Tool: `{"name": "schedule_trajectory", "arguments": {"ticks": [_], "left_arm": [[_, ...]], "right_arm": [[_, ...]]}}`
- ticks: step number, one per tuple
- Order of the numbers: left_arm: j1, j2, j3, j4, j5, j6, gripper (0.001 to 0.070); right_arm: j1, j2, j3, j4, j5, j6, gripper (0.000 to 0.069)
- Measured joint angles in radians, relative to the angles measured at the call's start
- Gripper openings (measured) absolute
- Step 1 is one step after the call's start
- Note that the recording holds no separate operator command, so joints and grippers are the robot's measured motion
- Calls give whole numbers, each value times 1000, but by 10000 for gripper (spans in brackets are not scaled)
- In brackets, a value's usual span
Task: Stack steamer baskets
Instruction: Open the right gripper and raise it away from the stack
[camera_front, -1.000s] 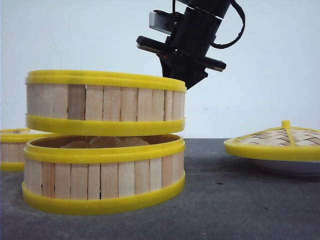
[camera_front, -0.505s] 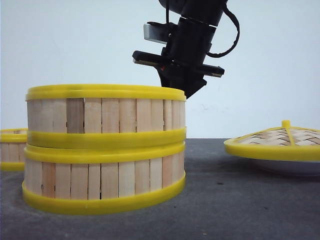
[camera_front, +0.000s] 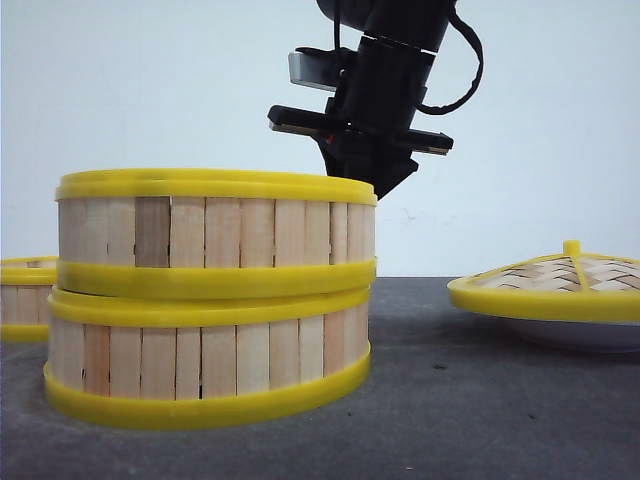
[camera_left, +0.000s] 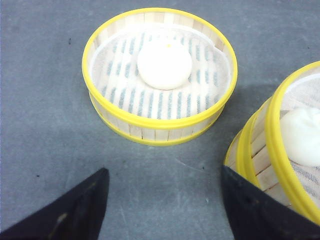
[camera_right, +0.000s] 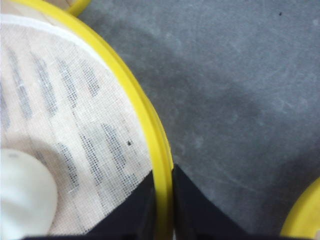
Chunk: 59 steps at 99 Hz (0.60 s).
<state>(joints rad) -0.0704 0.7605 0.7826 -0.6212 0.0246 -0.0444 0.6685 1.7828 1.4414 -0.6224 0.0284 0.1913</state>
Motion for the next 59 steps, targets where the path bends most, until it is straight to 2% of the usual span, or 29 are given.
{"name": "schedule_trajectory", "arguments": {"ticks": [59], "left_arm": [[0, 0, 0, 0, 0, 0, 428]], "right_arm": [[20, 6, 0, 11, 29, 0, 21]]}}
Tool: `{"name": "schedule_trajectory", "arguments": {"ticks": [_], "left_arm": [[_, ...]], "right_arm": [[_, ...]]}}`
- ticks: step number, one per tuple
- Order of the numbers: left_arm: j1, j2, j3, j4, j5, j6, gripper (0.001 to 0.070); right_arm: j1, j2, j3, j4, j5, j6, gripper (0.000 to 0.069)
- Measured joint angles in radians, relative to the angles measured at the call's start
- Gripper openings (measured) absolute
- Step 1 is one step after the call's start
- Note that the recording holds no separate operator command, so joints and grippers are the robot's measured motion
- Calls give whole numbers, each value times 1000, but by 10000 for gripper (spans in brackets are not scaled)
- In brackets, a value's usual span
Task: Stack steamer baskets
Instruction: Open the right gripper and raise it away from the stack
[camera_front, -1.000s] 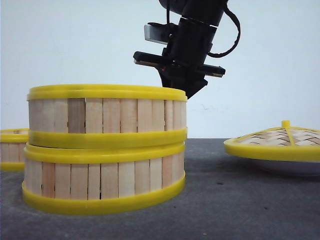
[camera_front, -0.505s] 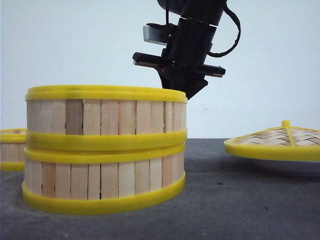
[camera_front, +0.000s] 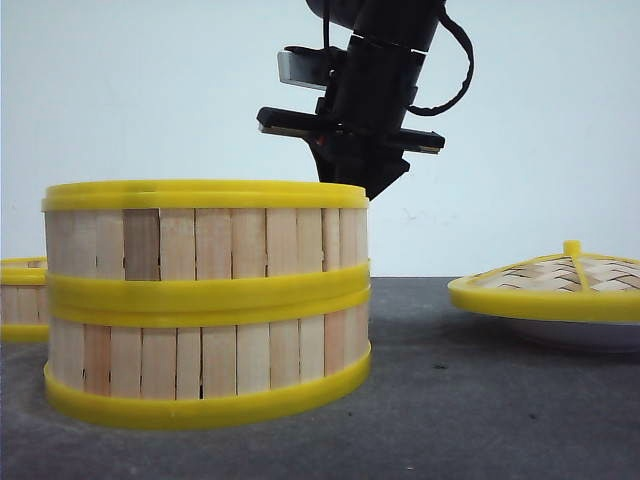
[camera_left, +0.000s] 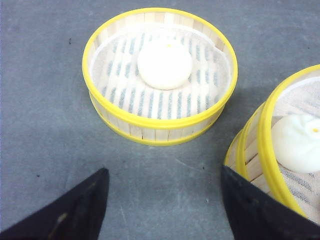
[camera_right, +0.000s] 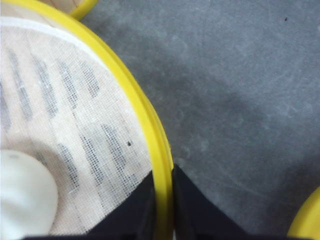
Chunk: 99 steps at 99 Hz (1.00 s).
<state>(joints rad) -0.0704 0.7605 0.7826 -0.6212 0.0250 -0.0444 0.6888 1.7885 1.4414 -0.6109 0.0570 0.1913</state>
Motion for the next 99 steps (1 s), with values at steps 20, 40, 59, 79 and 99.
{"name": "schedule_trajectory", "arguments": {"ticks": [20, 40, 59, 79, 99], "left_arm": [[0, 0, 0, 0, 0, 0, 428], [0, 0, 0, 0, 0, 0, 428], [0, 0, 0, 0, 0, 0, 428], [5, 19, 0, 29, 0, -9, 427], [68, 164, 21, 95, 0, -24, 427]], "right_arm": [[0, 0, 0, -13, -3, 1, 21], [0, 0, 0, -14, -3, 4, 32], [0, 0, 0, -17, -3, 14, 372], [0, -18, 0, -9, -3, 21, 467], [-2, -197, 0, -42, -3, -10, 471]]}}
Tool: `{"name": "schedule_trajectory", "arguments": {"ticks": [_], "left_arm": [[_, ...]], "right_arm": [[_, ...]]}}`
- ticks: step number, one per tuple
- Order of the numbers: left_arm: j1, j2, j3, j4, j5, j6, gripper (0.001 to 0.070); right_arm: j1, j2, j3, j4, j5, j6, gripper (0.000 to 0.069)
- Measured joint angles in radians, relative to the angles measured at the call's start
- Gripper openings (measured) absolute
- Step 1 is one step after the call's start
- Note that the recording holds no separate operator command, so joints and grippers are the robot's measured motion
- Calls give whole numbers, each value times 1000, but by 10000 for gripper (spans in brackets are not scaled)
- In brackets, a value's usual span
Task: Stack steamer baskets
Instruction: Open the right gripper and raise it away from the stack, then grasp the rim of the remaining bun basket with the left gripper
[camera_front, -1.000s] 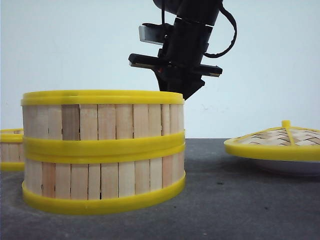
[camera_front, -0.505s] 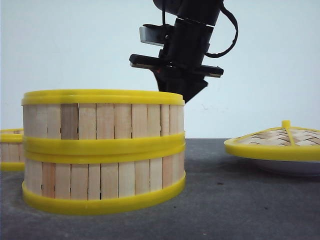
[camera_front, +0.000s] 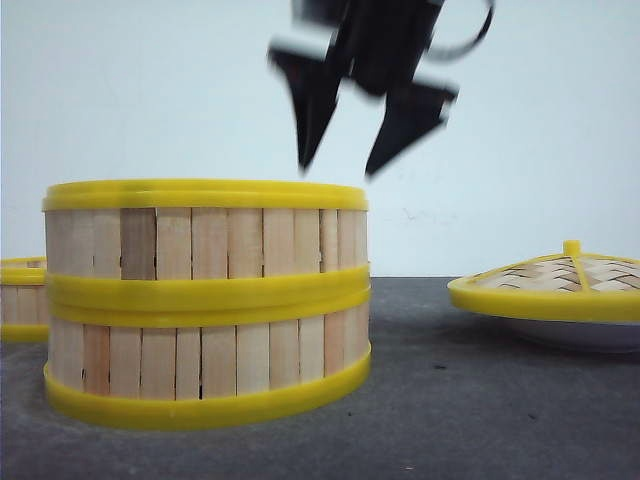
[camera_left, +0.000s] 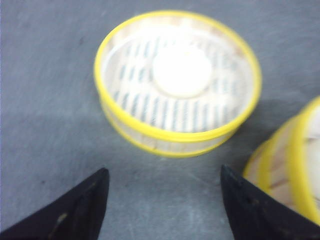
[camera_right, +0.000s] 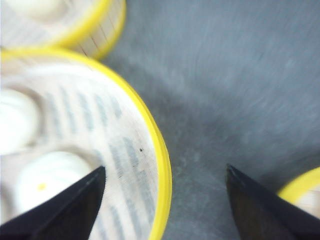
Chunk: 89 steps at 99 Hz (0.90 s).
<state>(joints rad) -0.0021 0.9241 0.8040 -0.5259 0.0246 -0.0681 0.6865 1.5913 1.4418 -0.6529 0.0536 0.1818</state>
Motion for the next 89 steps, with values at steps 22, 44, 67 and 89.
{"name": "schedule_trajectory", "arguments": {"ticks": [22, 44, 67, 89], "left_arm": [[60, 241, 132, 59, 0, -2, 427], [81, 495, 276, 72, 1, -3, 427], [102, 694, 386, 75, 1, -2, 426], [126, 805, 413, 95, 1, -2, 365]], "right_arm": [[-81, -197, 3, -159, 48, -40, 471], [-244, -374, -110, -270, 132, -46, 471], [-397, -618, -336, -298, 130, -47, 471], [-497, -800, -464, -379, 130, -46, 471]]}}
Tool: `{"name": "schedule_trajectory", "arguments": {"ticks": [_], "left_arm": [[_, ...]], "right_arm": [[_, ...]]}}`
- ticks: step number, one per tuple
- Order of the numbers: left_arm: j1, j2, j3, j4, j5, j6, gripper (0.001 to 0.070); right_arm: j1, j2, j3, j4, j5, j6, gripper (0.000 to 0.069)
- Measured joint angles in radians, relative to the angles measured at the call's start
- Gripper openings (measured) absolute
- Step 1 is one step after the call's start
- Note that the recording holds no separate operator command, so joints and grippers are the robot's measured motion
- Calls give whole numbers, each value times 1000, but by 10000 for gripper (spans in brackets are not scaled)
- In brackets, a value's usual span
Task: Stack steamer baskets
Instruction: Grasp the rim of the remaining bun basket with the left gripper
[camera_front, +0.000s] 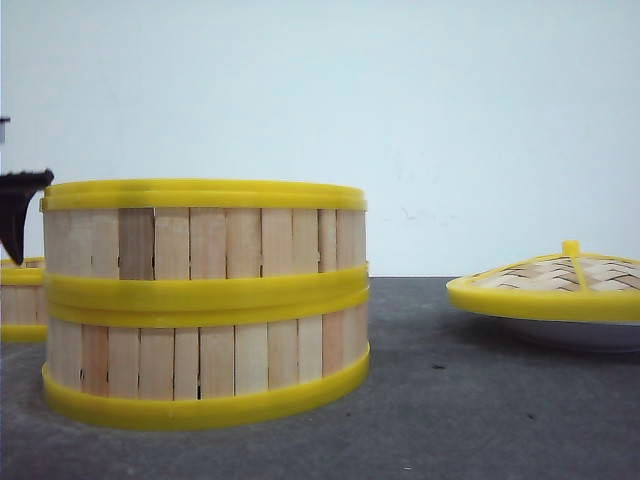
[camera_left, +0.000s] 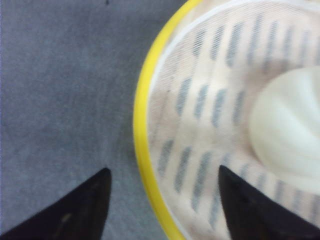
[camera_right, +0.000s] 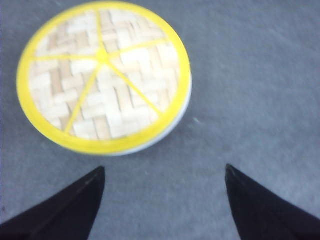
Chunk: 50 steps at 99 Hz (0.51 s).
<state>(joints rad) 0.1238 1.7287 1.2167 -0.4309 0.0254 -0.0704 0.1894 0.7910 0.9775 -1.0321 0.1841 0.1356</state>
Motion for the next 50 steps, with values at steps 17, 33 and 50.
{"name": "schedule_trajectory", "arguments": {"ticks": [17, 33, 50], "left_arm": [[9, 42, 0, 31, 0, 0, 253], [16, 60, 3, 76, 0, -12, 45], [24, 64, 5, 81, 5, -11, 22]], "right_arm": [[-19, -79, -7, -49, 0, 2, 471], [-19, -130, -7, -83, 0, 10, 471], [-19, -162, -7, -144, 0, 24, 471]]}}
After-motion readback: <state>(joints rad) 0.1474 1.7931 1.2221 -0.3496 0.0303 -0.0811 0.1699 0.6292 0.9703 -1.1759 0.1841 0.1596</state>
